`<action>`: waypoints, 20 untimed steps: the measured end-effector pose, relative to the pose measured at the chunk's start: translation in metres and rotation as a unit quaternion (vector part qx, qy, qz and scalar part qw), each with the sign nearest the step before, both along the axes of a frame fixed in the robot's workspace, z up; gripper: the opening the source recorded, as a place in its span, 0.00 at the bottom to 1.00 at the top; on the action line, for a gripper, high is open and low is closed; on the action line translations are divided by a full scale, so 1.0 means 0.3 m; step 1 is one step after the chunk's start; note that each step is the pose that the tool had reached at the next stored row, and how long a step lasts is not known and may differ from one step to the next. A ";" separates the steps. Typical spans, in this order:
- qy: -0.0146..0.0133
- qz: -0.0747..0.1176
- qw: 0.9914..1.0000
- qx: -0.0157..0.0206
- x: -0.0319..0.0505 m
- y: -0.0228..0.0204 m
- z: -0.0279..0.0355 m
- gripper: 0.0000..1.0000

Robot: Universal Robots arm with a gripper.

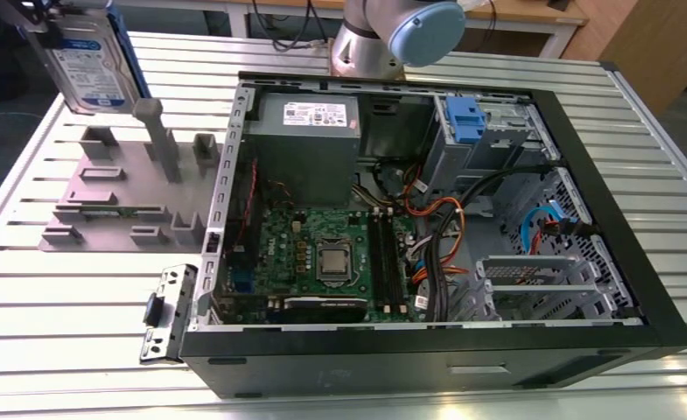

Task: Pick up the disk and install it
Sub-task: 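Pick up the disk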

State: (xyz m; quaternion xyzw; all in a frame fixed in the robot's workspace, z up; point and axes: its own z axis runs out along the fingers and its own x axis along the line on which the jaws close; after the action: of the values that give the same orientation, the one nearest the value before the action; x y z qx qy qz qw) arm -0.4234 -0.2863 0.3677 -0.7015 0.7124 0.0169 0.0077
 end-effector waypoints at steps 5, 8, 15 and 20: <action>0.000 0.000 1.000 0.000 0.000 0.000 0.013 0.36; 0.000 0.000 1.000 0.001 0.000 0.000 0.021 0.36; 0.000 0.000 1.000 0.001 0.000 0.000 0.036 0.36; 0.000 0.000 1.000 0.001 0.000 0.000 0.047 0.36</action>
State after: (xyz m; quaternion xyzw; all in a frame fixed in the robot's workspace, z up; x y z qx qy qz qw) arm -0.4234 -0.2863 0.3817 -0.7016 0.7123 0.0178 0.0087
